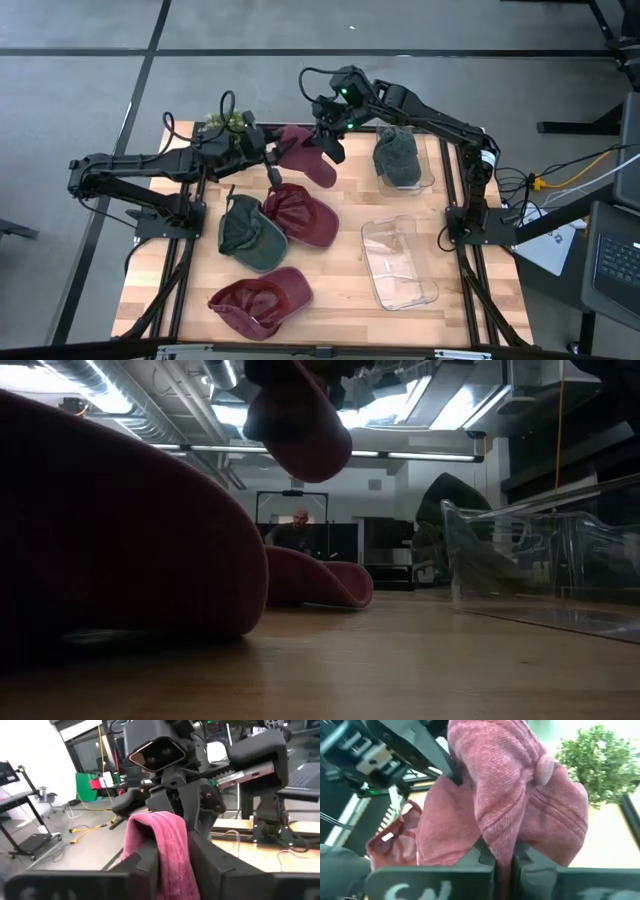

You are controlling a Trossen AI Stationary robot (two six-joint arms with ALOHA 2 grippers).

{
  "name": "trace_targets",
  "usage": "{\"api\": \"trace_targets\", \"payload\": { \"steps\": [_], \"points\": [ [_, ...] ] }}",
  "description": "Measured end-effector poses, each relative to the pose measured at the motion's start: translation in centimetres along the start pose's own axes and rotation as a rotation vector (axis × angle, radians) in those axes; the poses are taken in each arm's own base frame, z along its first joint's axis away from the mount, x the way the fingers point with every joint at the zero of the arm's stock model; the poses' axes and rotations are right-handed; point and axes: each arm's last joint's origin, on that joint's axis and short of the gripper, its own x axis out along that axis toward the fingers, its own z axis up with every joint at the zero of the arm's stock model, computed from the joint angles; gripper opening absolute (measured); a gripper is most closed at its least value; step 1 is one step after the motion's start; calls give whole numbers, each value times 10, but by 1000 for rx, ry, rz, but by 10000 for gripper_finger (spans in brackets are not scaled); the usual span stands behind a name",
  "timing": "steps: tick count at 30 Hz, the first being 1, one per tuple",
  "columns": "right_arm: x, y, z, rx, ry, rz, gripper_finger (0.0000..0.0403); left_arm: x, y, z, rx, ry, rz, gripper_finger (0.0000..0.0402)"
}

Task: Pick & Place hat
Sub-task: Put the right red cap into the bottom transparent bin

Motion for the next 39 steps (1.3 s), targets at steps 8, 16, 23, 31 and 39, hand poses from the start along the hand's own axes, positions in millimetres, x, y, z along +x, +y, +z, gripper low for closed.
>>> {"api": "trace_targets", "payload": {
  "steps": [8,16,23,31,39],
  "points": [
    [-32,16,-4,-47,79,-35,10,-10,5,7,-51,-42,-36,192],
    [-64,42,-10,-108,138,84,11,-23,11,13,-94,-70,-53,232],
    [-84,79,-13,-139,178,140,11,-24,10,8,-156,-10,-65,228],
    [-107,125,-35,-179,201,213,11,-24,8,0,-238,76,-85,222],
    [-124,159,-88,-74,3,197,11,-25,7,-5,-289,123,-127,224]
  ]
}}
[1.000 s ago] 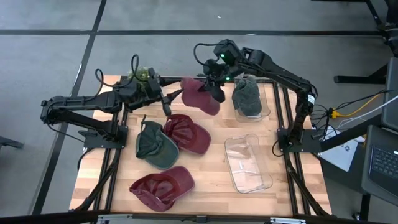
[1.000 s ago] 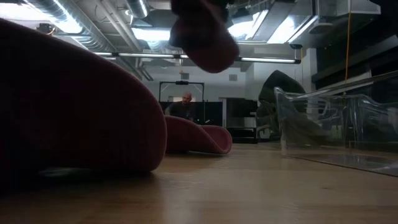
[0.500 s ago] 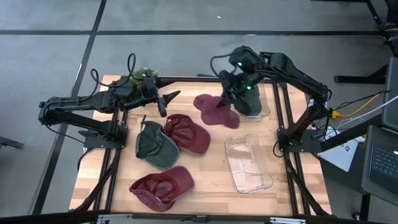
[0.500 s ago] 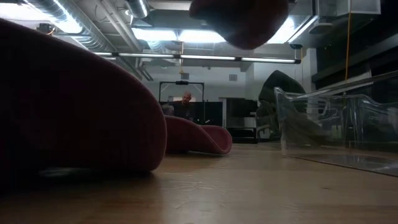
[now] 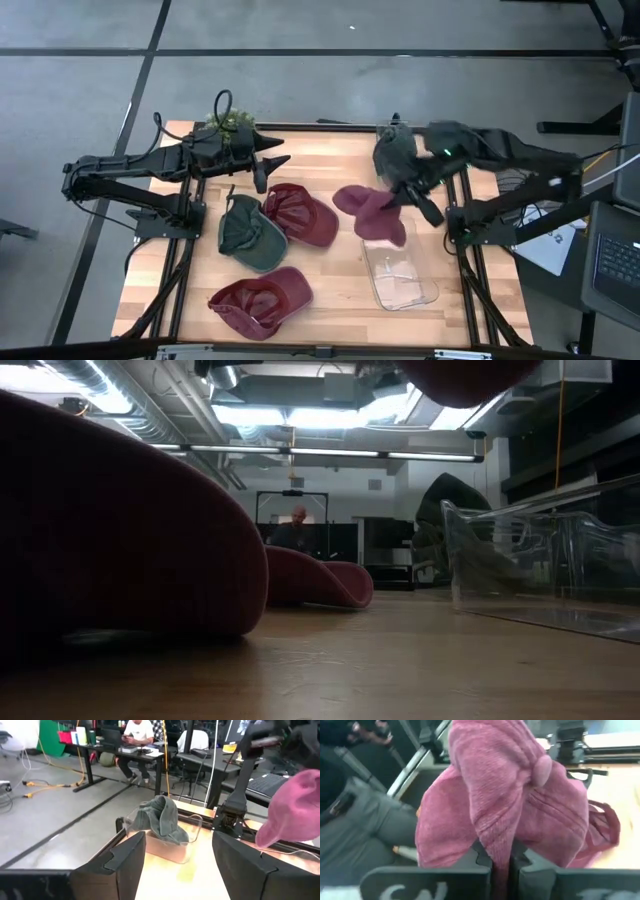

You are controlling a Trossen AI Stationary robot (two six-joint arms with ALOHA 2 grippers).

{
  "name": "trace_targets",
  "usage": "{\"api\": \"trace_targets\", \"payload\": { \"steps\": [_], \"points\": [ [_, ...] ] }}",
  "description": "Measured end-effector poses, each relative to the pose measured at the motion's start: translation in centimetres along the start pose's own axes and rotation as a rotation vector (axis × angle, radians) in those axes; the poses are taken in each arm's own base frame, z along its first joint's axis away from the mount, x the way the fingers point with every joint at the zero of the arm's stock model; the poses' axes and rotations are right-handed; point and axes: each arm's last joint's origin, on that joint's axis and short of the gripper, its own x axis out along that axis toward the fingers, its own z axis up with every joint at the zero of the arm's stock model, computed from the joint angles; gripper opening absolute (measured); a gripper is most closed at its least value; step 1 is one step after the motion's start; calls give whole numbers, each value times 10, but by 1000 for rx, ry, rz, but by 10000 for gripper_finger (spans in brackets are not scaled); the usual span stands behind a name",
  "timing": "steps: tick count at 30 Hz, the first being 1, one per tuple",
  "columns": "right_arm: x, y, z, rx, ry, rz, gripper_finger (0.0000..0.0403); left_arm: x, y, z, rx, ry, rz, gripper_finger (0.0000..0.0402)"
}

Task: Pick & Place hat
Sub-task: Put the right red cap into the bottom transparent bin

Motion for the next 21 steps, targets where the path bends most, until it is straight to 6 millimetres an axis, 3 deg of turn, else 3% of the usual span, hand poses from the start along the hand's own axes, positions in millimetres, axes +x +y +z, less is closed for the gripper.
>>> {"api": "trace_targets", "payload": {
  "steps": [6,11,21],
  "points": [
    [5,22,-51,124,-112,-63,11,0,0,-1,-17,11,2,222],
    [20,31,-91,230,-85,-94,11,0,0,-2,-34,18,4,225],
    [44,45,-136,305,39,-137,11,0,1,-4,-52,43,5,226]
  ]
}}
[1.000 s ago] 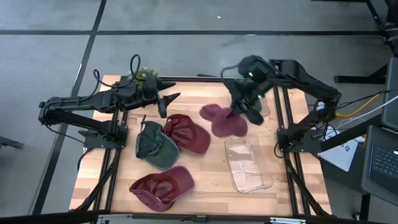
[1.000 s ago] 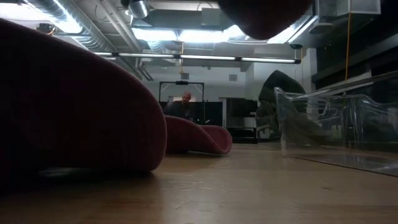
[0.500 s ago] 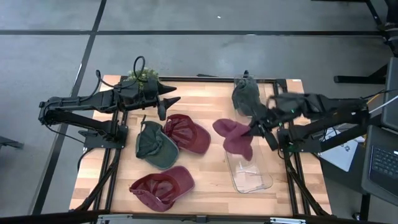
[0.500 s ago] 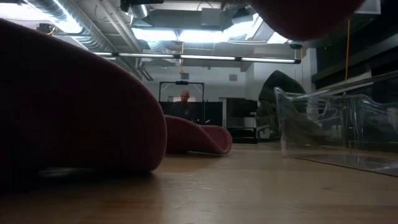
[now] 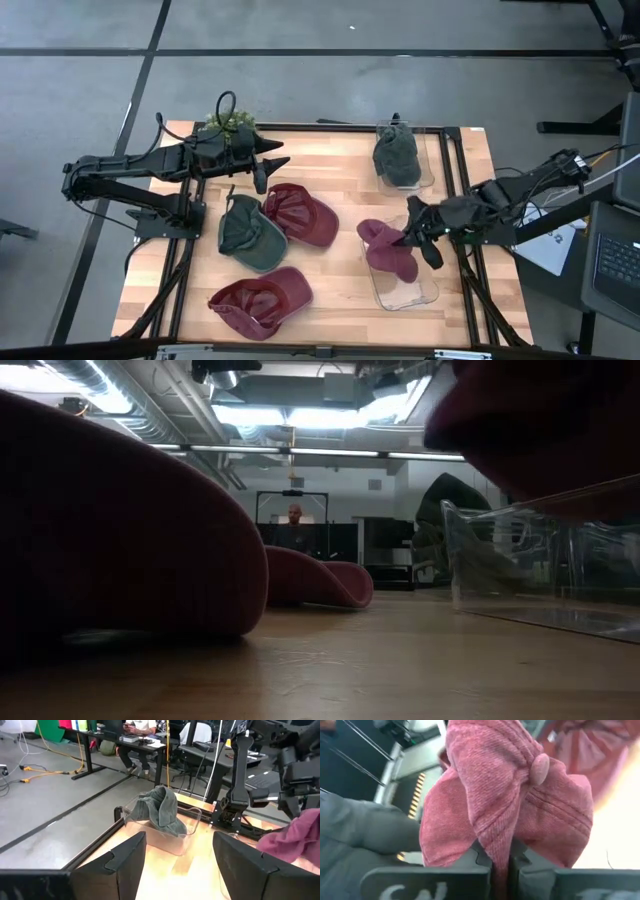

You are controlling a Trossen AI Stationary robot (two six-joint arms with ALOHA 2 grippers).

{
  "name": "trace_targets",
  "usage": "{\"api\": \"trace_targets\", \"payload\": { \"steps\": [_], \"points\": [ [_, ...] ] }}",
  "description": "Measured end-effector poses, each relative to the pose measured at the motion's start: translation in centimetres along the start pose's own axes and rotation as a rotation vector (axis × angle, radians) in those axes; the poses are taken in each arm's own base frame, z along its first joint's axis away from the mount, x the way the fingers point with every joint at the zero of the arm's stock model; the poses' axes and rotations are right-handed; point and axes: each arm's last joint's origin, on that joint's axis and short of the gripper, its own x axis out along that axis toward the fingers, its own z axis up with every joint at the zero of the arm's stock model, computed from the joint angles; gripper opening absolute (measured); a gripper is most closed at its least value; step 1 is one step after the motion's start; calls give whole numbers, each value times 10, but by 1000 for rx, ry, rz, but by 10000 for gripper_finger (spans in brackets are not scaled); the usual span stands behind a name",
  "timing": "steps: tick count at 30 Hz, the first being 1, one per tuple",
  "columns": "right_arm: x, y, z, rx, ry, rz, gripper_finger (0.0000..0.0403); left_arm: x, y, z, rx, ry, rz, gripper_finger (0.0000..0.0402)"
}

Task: Pick & Place hat
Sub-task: Put the right red cap into the bottom transparent bin

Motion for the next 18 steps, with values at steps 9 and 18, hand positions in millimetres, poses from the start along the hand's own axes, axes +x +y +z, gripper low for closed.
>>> {"api": "trace_targets", "payload": {
  "steps": [9,18],
  "points": [
    [24,-14,-48,-79,63,-135,11,0,1,-3,11,35,8,226],
    [42,-31,-81,-85,121,-82,11,0,1,-6,18,57,17,226]
  ]
}}
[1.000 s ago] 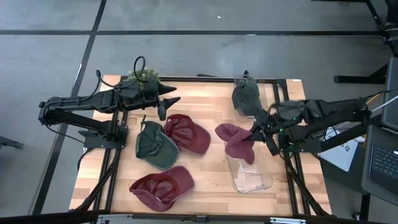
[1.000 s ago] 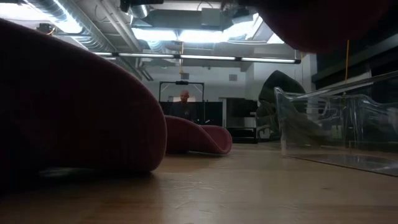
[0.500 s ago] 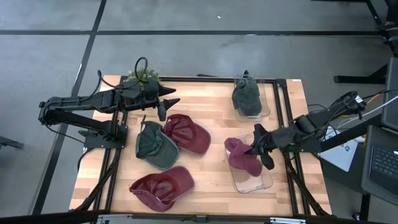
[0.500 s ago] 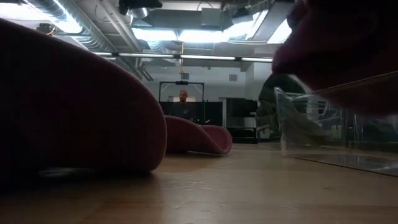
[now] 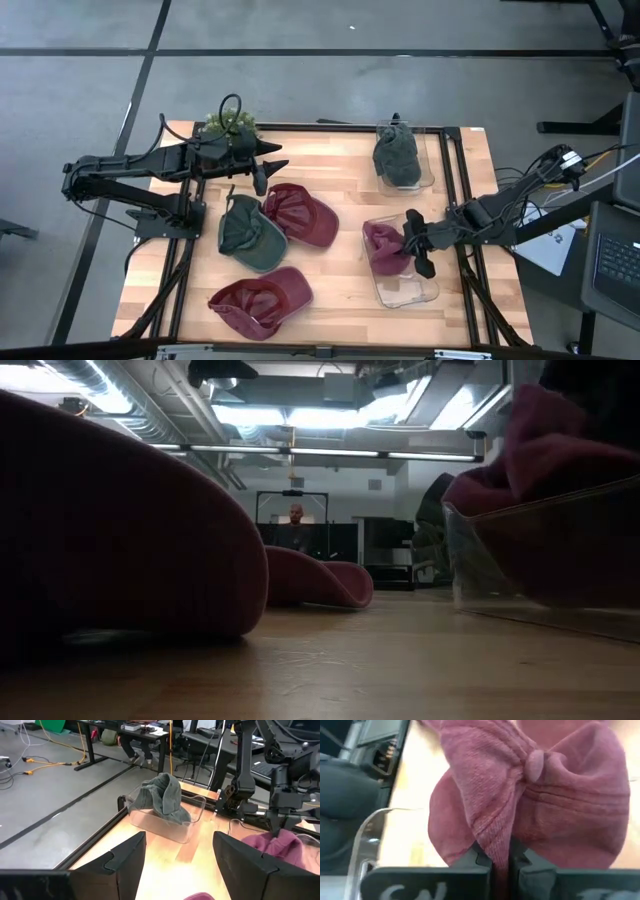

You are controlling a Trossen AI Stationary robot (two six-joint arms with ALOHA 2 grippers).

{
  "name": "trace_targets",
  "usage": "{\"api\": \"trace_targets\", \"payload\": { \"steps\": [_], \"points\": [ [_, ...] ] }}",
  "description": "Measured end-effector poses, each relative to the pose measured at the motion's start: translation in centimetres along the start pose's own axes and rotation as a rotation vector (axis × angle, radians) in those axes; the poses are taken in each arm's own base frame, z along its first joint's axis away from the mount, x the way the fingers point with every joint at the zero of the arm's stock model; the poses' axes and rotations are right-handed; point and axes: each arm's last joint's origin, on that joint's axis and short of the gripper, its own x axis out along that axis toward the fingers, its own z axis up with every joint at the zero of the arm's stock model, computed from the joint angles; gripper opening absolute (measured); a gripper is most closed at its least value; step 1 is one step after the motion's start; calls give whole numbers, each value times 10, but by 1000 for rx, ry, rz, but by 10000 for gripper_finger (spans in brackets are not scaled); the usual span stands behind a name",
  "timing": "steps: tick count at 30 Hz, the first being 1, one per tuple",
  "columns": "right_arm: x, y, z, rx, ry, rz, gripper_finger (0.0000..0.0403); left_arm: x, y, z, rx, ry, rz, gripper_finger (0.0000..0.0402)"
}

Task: Pick & Place hat
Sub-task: Put the right red cap into the bottom transparent bin, then put the top red cap into the bottom transparent bin

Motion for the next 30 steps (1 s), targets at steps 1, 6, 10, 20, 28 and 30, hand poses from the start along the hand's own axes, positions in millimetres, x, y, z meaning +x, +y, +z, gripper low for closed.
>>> {"api": "trace_targets", "payload": {
  "steps": [1,6,10,20,28,30],
  "points": [
    [1,0,-1,10,0,21,12,0,0,0,0,0,0,226],
    [2,4,1,33,-13,115,19,0,0,0,1,0,0,226],
    [1,7,6,67,-59,149,30,0,0,0,2,1,1,226],
    [2,5,0,221,34,144,97,0,1,-6,17,56,13,226],
    [0,6,4,276,58,187,212,0,2,-7,21,65,15,226],
    [-6,10,14,287,52,220,230,0,2,-7,22,67,16,226]
  ]
}}
